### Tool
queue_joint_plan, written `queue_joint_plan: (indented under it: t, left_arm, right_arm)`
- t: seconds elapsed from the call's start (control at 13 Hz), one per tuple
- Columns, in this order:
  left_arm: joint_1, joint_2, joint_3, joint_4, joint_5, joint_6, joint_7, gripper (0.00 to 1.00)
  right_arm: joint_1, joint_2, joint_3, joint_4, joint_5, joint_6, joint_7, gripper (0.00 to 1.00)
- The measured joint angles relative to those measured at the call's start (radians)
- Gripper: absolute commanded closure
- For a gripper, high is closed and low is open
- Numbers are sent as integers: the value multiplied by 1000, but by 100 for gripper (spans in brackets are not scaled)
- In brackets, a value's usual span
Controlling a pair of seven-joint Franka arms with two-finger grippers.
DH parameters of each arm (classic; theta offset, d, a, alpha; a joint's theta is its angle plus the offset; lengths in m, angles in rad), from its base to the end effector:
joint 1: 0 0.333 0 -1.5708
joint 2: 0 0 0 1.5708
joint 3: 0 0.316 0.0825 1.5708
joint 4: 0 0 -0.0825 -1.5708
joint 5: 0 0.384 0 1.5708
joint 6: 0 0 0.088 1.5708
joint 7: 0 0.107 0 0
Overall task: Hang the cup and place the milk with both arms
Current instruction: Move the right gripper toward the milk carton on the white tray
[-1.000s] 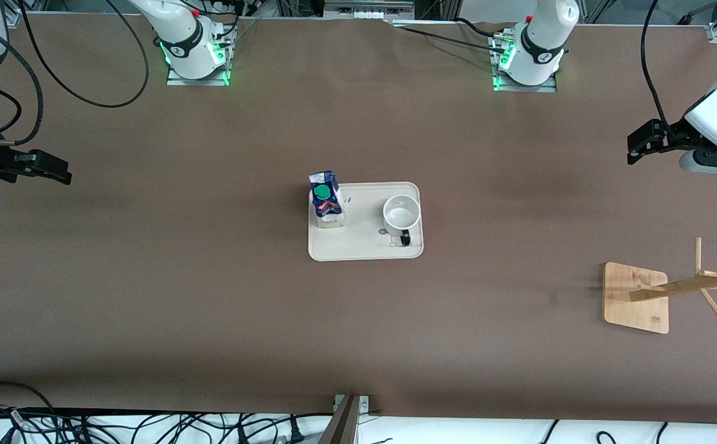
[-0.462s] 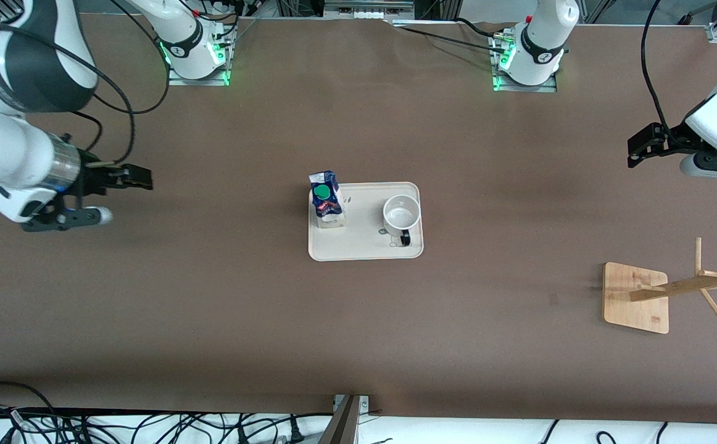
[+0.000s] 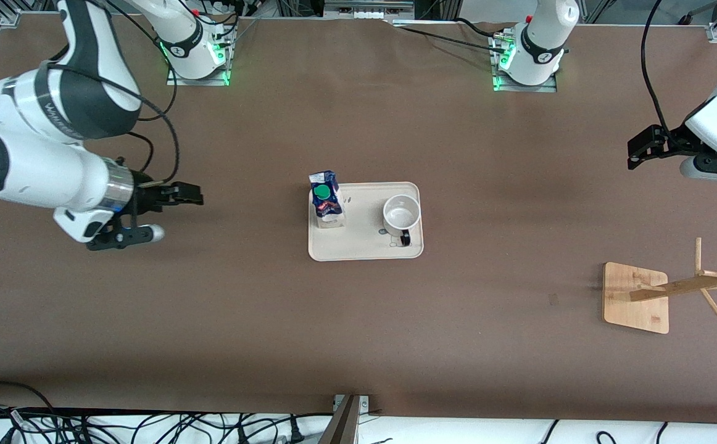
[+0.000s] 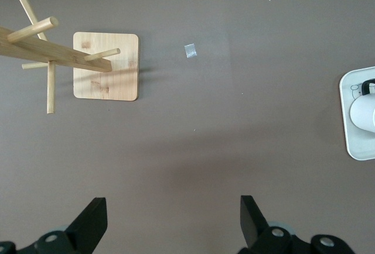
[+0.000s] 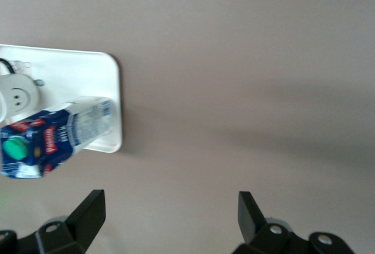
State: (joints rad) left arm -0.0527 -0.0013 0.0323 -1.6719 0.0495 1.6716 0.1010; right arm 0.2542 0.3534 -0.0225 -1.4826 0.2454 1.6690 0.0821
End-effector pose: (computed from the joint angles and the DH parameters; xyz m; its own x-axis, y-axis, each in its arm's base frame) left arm 0.5605 -0.0066 0.5861 0.9920 -0.1259 -0.0041 -0.1260 -0.9908 -0.0490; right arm 0.6254 0.1740 0.4624 0.9746 0.1237 -0.1868 0.0829 -0.9737 -0.2123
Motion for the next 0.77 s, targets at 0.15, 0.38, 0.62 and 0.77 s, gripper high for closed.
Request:
queue_joint_plan:
  t: [0.15,0.38,0.62,0.77]
  left_arm:
    - [0,0,0,0,0,0,0,0]
    - [0,0,0,0,0,0,0,0]
    - [0,0,0,0,0,-5,0,0]
    - [0,0,0,0,0,-6,0,0]
  right_arm:
    - [56,0,2,1,6,14,98,0]
    - [114,9,4,0,10,45,188,0]
    - [212,46,6,-1,12,89,304,0]
    - [262,77,6,-2,12,133,354,0]
